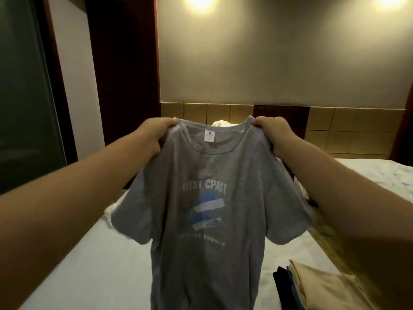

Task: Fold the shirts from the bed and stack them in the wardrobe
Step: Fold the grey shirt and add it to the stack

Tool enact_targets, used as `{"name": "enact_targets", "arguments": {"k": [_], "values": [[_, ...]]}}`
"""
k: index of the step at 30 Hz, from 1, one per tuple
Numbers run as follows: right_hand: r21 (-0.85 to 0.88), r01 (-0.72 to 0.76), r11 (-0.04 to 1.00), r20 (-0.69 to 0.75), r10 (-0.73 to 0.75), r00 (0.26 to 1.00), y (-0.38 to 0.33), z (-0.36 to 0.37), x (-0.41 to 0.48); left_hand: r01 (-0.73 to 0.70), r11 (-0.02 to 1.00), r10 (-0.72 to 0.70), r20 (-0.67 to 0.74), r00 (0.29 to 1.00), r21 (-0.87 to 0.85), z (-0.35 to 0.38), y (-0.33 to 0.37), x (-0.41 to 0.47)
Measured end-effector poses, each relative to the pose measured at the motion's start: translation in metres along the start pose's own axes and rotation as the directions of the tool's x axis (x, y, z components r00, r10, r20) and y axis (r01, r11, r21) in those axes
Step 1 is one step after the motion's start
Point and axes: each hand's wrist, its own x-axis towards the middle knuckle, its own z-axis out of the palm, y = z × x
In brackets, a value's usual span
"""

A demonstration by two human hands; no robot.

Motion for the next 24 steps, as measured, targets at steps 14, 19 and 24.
{"name": "enact_targets", "arguments": {"k": [14,19,24], "values": [[0.070,0.241,0.968,-0.132,-0.231,0.964,0.055,0.081,-0.109,-0.326,0.914,0.330,0.028,0.944,0.241,0.041,-0.080,-0.043],[-0.019,0.327,0.945,-0.082,-0.328,0.941,0.051,0.084,-0.114,-0.393,0.874,0.401,0.030,0.915,0.288,0.035,-0.081,-0.038],[0.054,0.299,0.953,0.036,-0.301,0.953,0.051,0.084,-0.113,-0.358,0.924,0.333,0.174,0.927,0.137,0.030,-0.079,-0.037]]}}
